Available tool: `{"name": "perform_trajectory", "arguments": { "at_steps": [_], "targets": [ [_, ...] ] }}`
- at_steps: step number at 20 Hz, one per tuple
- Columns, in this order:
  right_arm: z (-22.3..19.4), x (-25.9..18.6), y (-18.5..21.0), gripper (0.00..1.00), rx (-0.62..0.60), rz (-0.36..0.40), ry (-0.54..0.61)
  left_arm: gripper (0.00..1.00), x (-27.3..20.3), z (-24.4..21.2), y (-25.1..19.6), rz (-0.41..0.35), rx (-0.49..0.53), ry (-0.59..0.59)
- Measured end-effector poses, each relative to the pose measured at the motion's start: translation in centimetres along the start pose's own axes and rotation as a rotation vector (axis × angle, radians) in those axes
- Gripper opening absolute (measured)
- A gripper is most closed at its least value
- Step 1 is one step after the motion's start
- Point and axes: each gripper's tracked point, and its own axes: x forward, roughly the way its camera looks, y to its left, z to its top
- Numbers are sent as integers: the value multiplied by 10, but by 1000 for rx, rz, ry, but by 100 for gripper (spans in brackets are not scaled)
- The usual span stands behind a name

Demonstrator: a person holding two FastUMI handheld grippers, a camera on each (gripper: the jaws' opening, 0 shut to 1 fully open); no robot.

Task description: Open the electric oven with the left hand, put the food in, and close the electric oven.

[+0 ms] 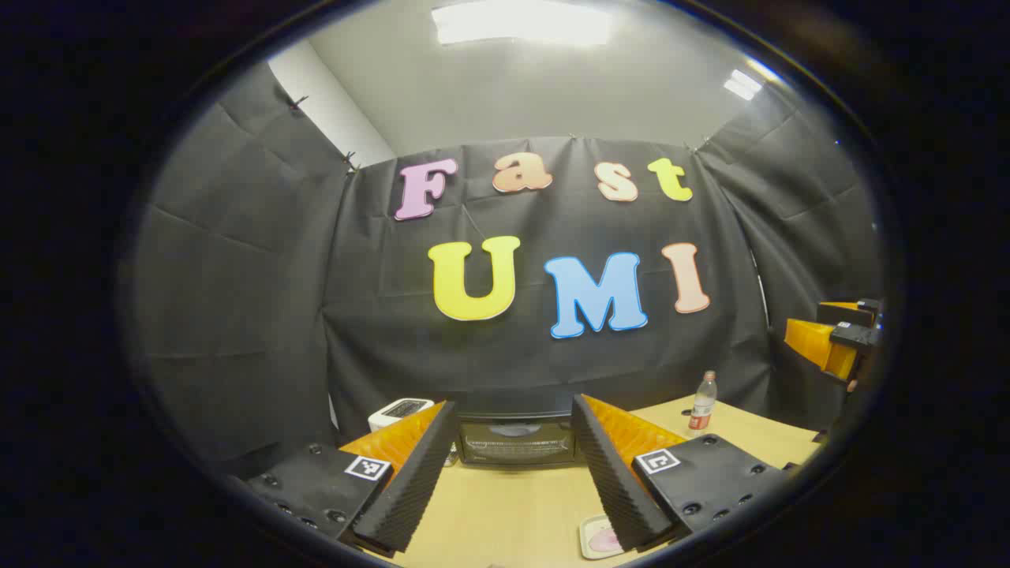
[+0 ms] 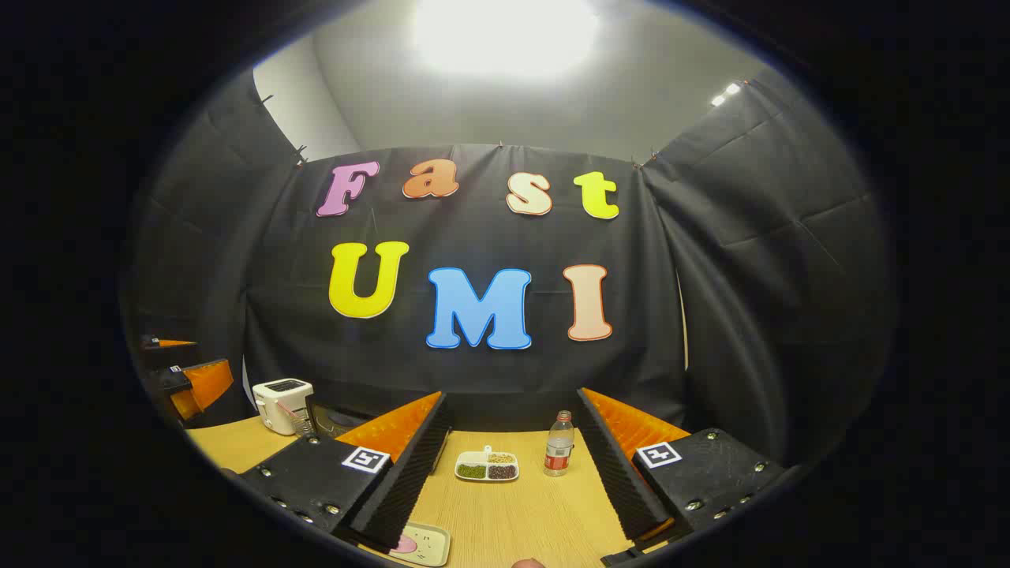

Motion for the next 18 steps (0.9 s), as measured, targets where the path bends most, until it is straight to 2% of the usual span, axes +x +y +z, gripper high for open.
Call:
{"name": "perform_trajectory", "arguments": {
  "at_steps": [15,18],
  "targets": [
    [-8,0,-11,98,4,37,9,100,-6,2,-18,10,20,2],
    [-19,0,-7,98,19,72,18,100,-3,2,-18,27,16,8]
  ]
}}
